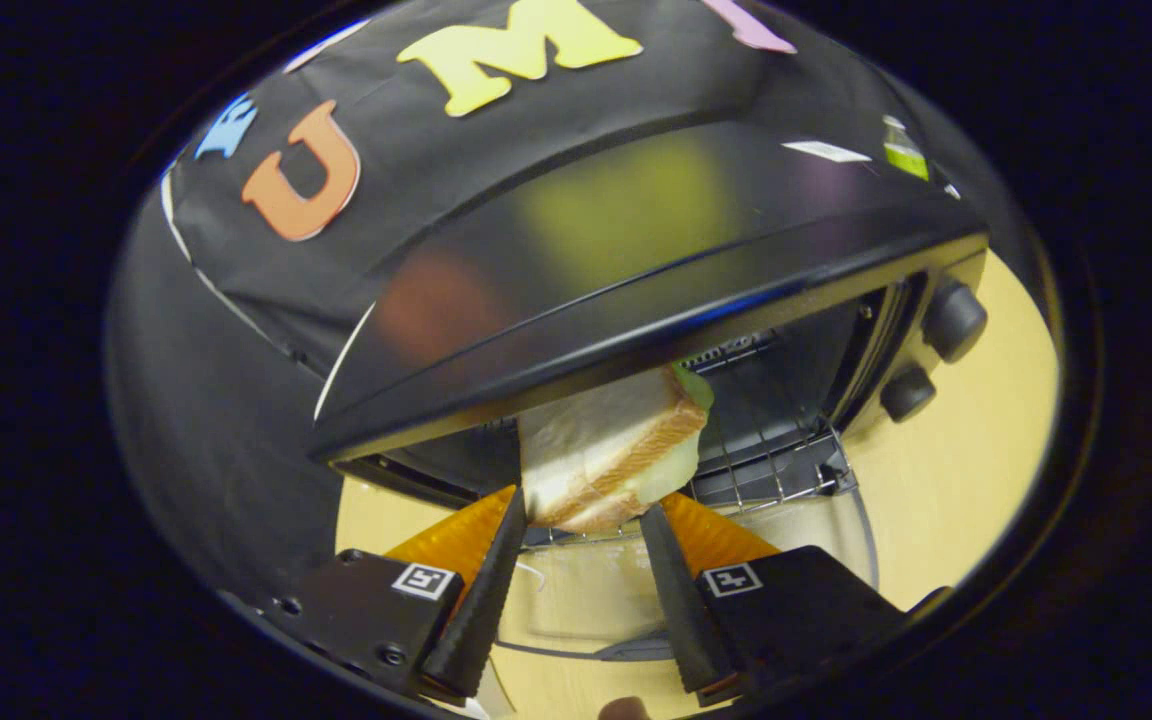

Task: Open the toaster oven, put the food inside, and close the toaster oven door.

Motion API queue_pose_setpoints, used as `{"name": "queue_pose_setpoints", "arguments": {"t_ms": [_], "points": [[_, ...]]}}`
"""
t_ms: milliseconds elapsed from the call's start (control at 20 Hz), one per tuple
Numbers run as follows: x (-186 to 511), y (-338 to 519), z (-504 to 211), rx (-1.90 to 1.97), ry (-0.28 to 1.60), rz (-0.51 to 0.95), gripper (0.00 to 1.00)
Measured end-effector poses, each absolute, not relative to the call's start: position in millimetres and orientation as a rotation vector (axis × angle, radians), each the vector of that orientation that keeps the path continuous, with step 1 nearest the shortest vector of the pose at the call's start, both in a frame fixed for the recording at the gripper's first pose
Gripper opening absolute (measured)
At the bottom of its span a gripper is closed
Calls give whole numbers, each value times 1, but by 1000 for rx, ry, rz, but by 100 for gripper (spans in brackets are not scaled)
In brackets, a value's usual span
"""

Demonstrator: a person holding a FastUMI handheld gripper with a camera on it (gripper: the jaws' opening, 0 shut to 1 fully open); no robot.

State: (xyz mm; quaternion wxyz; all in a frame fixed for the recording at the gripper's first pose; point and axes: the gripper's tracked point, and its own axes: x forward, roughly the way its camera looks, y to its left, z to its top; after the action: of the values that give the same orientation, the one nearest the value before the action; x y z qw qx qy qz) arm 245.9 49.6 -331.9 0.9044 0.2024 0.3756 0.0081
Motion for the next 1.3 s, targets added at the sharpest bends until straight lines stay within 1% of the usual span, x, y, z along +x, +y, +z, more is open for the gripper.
{"name": "queue_pose_setpoints", "arguments": {"t_ms": [200, 450, 750, 950, 1100, 1300], "points": [[235, 49, -347, 376, 804, 7, 77], [211, 42, -337, 349, 797, -14, 77], [157, 33, -293, 264, 685, -12, 77], [120, 23, -274, 187, 618, -37, 77], [97, 23, -272, 95, 593, -21, 77], [83, 35, -287, -10, 568, 27, 77]]}}
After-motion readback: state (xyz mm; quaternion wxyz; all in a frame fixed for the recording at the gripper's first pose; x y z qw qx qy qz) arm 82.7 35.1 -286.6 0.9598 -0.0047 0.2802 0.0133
